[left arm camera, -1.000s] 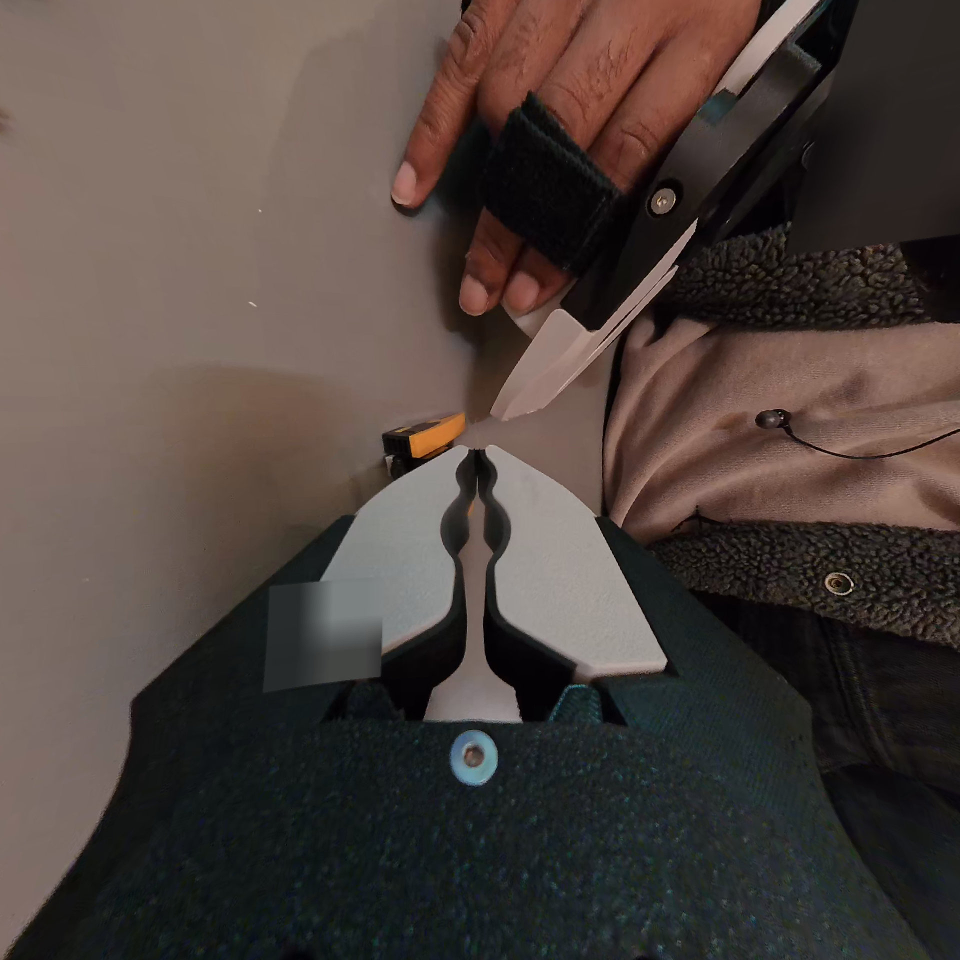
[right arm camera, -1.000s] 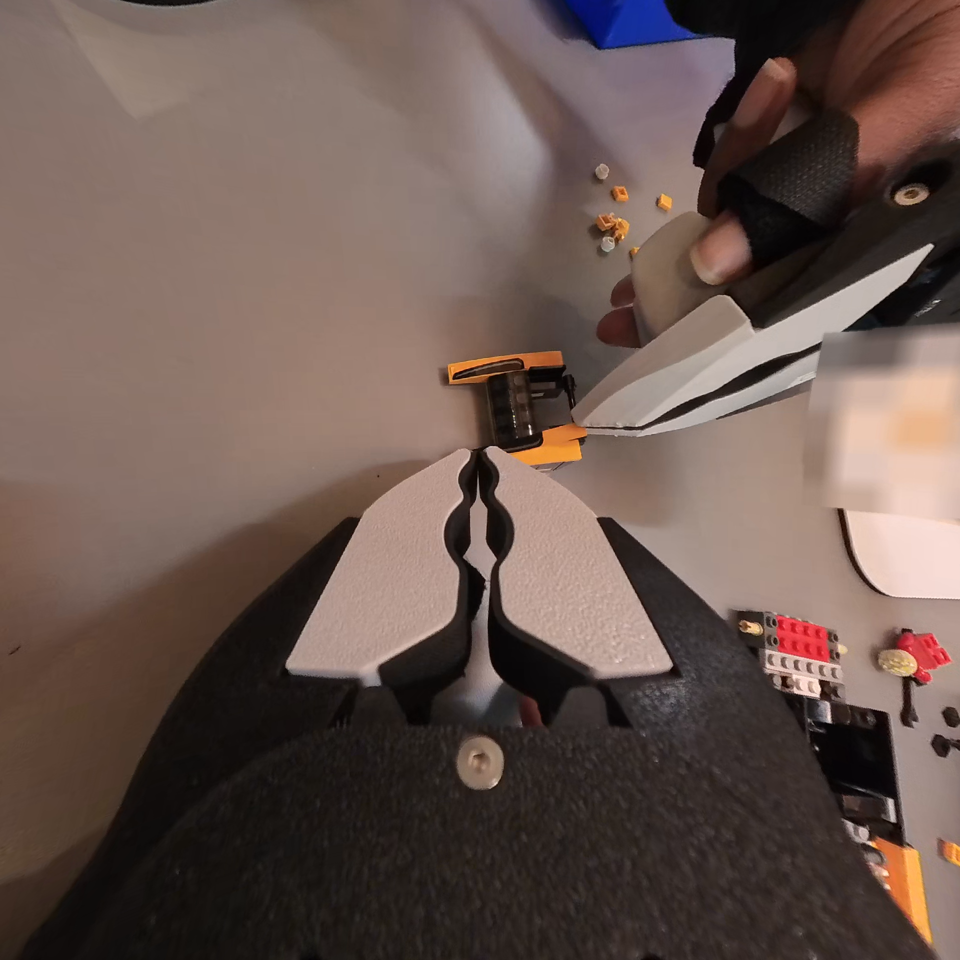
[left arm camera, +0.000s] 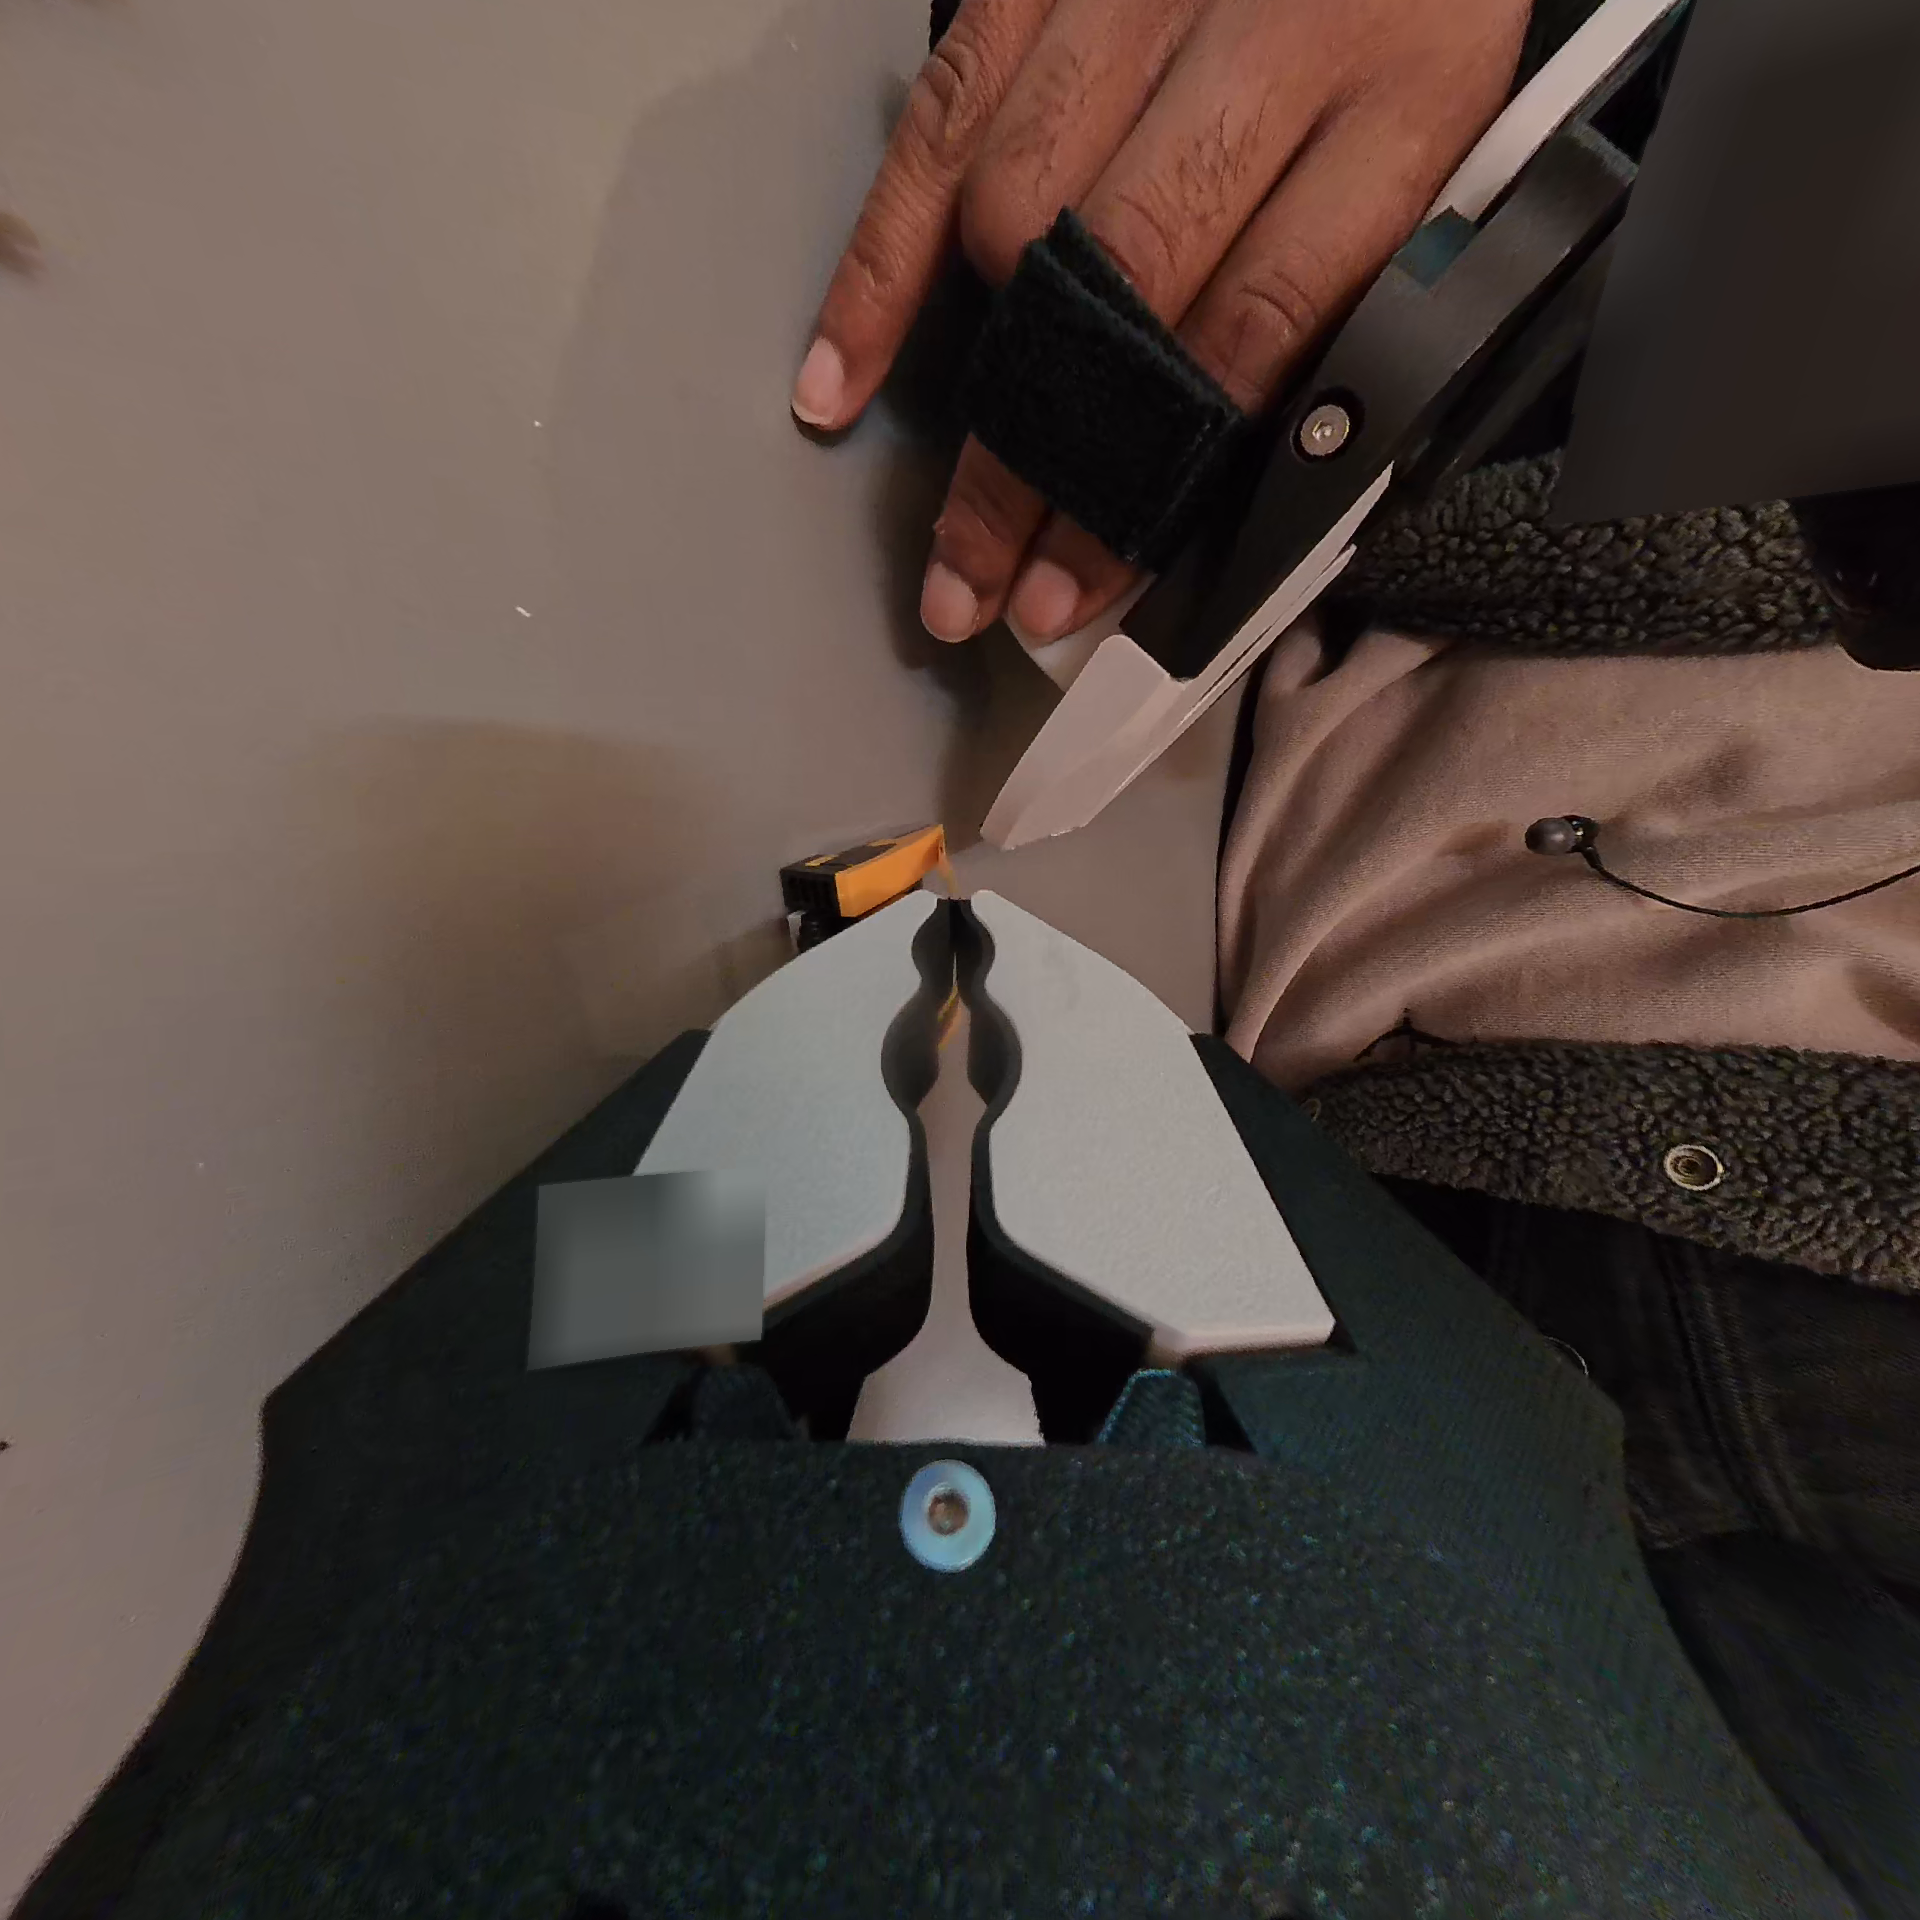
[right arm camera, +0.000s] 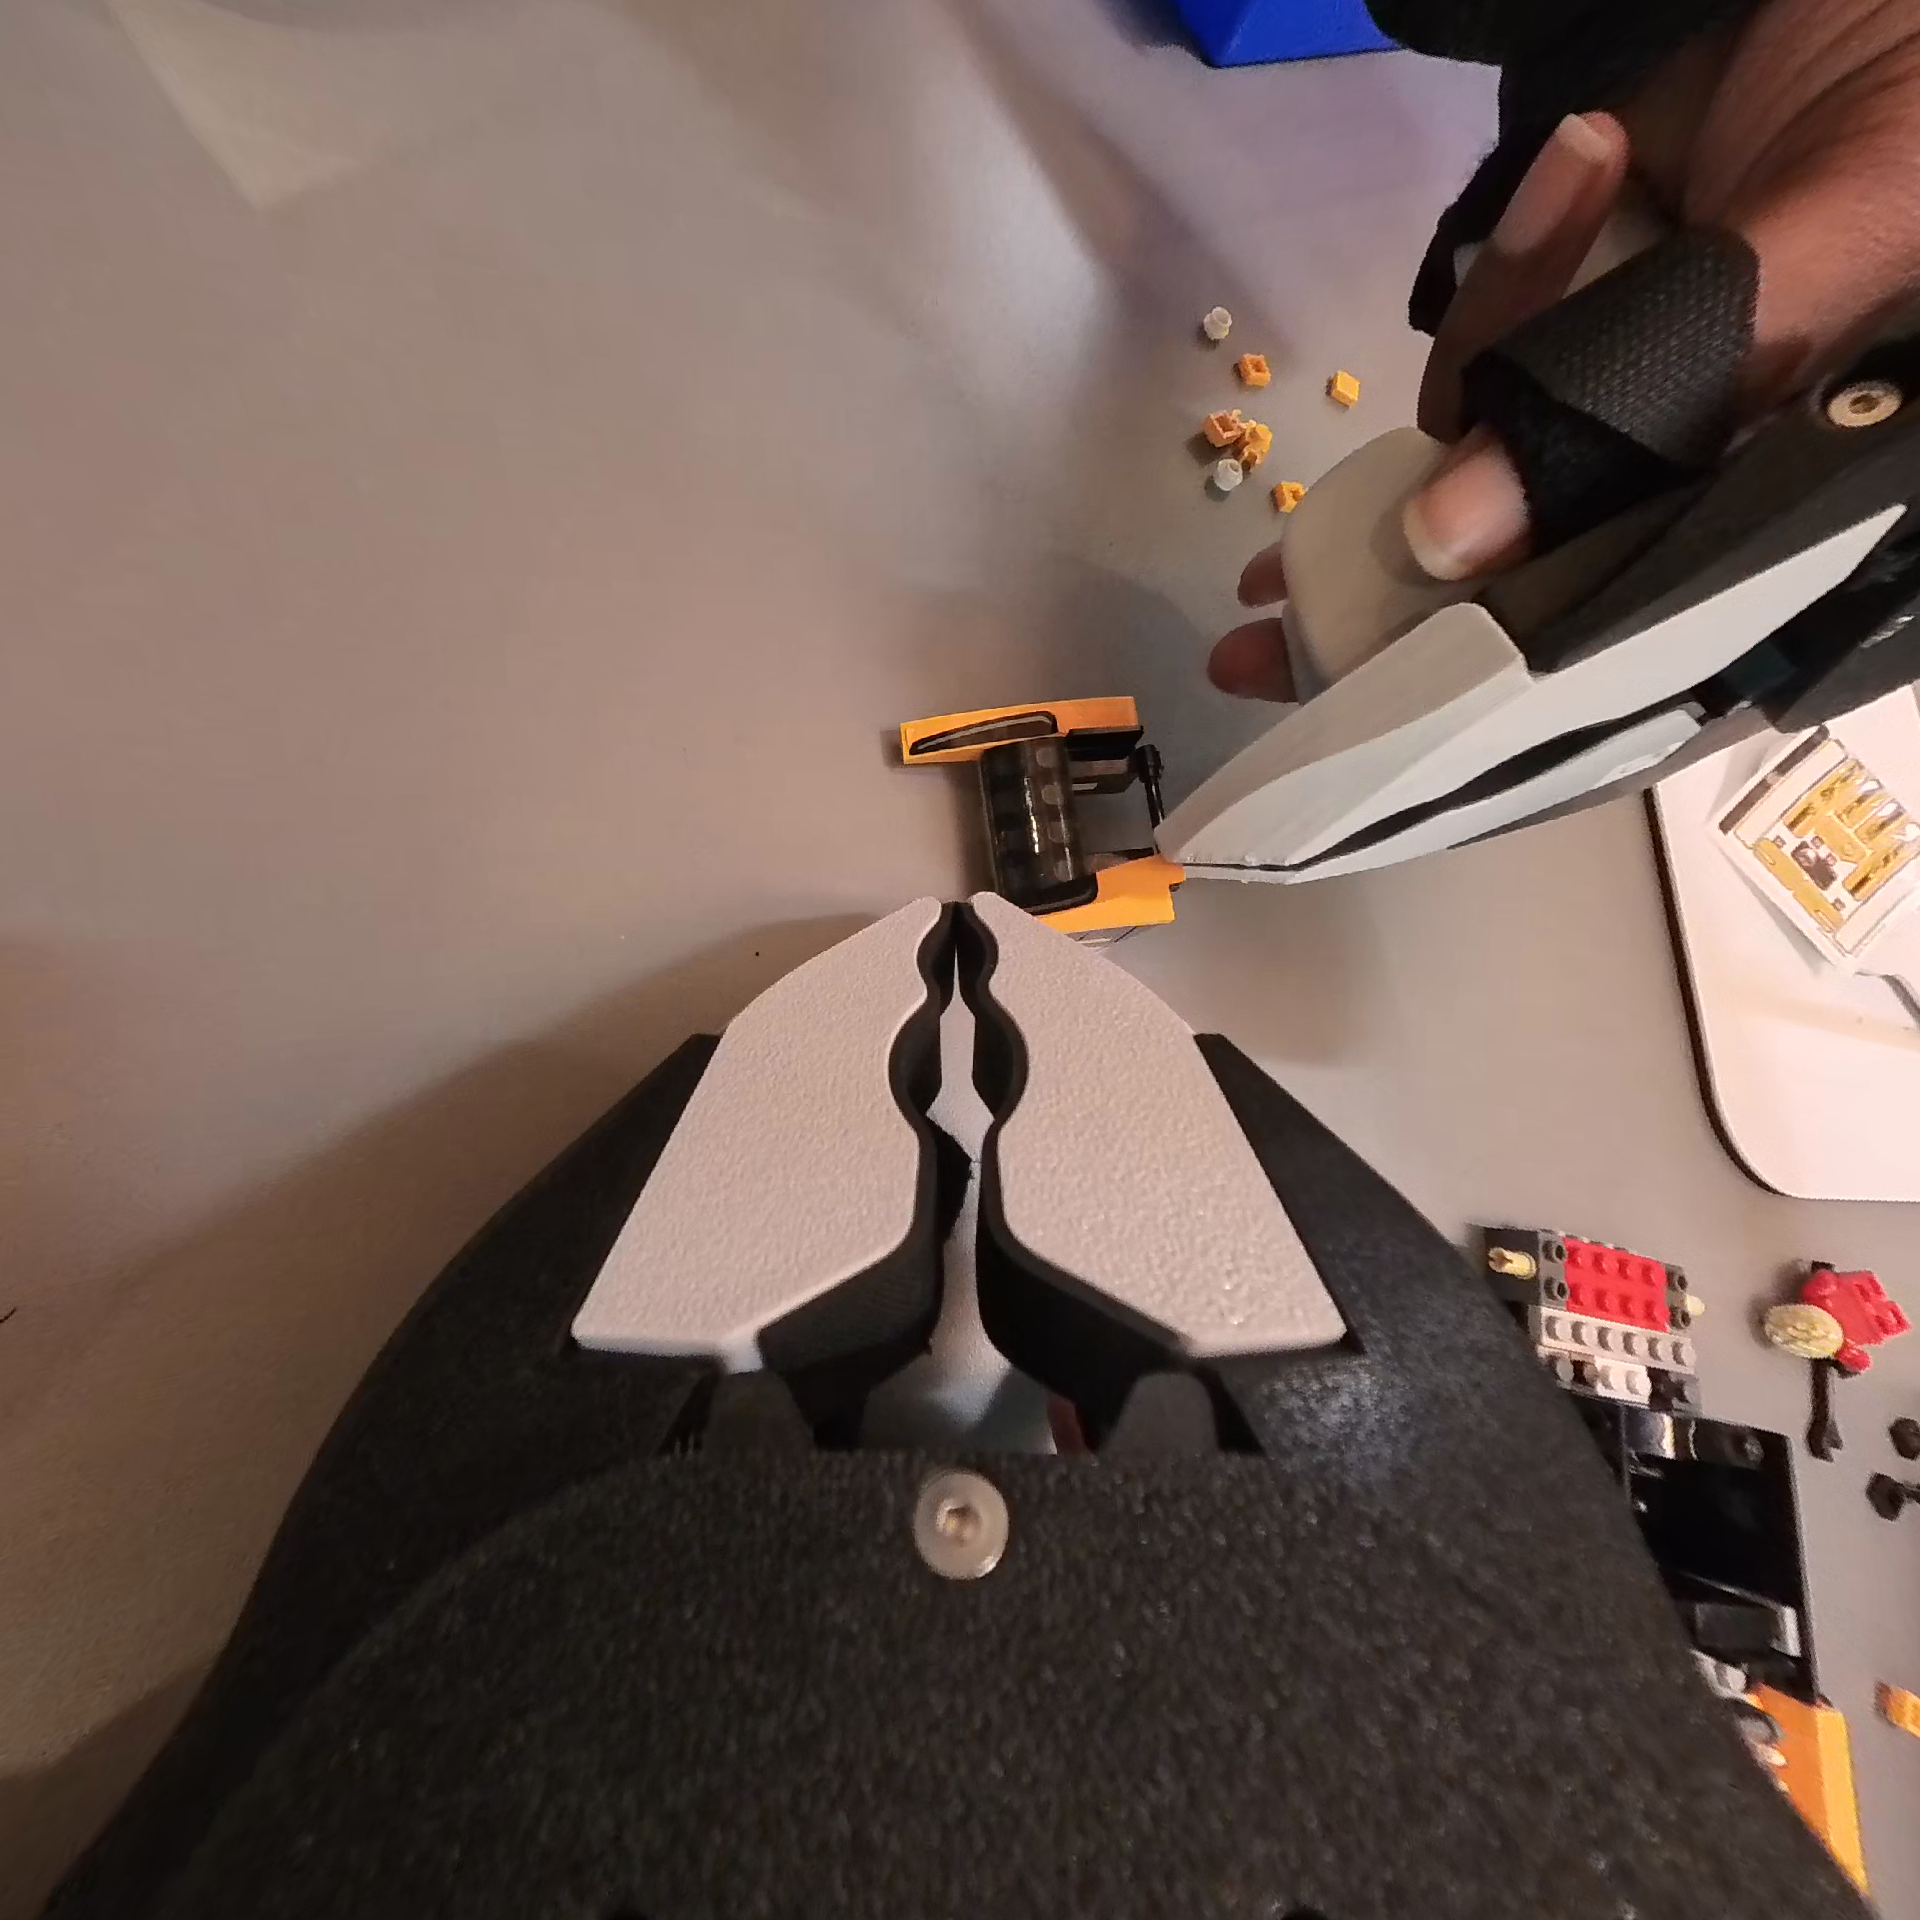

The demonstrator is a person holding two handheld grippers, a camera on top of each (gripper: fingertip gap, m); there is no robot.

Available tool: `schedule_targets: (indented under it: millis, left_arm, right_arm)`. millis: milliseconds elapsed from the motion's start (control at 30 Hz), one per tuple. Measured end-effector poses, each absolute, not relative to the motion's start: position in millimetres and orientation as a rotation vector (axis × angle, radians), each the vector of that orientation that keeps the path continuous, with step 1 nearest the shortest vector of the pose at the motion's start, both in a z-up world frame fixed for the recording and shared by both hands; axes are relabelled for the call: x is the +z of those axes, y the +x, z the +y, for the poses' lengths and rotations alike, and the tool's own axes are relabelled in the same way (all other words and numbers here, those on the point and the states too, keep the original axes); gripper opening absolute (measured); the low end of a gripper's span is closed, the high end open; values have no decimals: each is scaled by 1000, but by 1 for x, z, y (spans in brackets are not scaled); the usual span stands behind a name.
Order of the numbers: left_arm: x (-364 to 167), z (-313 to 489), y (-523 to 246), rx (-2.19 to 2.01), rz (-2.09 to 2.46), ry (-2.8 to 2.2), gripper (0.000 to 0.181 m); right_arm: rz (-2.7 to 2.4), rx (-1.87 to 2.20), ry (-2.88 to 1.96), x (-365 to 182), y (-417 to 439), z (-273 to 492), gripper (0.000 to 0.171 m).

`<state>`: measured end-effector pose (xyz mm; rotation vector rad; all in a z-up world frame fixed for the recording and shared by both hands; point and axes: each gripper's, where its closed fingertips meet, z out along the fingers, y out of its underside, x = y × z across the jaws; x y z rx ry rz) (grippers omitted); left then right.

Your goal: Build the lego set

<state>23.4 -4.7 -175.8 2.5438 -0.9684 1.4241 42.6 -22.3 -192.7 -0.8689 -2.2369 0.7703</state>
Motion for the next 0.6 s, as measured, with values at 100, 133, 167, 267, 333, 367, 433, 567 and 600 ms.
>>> schedule_targets:
  millis: [100, 133, 167, 267, 333, 367, 433, 567, 600]
  left_arm:
    - [-177, -5, 23, 1420, -968, 2545, 0]
    - [-177, -5, 23, 1418, -967, 2544, 0]
    - [-177, -5, 23, 1416, -968, 2544, 0]
    - [-178, -5, 23, 1415, -967, 2545, 0]
    - [-178, -5, 23, 1414, -967, 2545, 0]
    - [-178, -5, 23, 1413, -968, 2545, 0]
    - [-178, -5, 23, 1411, -968, 2545, 0]
    - [-179, -5, 23, 1406, -967, 2549, 0]
    - [-179, -4, 22, 1405, -966, 2549, 0]
  right_arm:
    - [-2237, 770, -868, -193, 43, -22, 0]
    - [-2237, 770, -869, -193, 43, -22, 0]
    - [-2237, 769, -869, -193, 43, -22, 0]
    - [-2236, 769, -870, -193, 43, -22, 0]
    - [-2236, 769, -870, -193, 43, -22, 0]
    - [-2236, 769, -870, -193, 43, -22, 0]
    - [-2236, 768, -870, -193, 43, -22, 0]
    - [-2235, 767, -871, -193, 43, -22, 0]
    - [-2234, 766, -870, -193, 43, -22, 0]
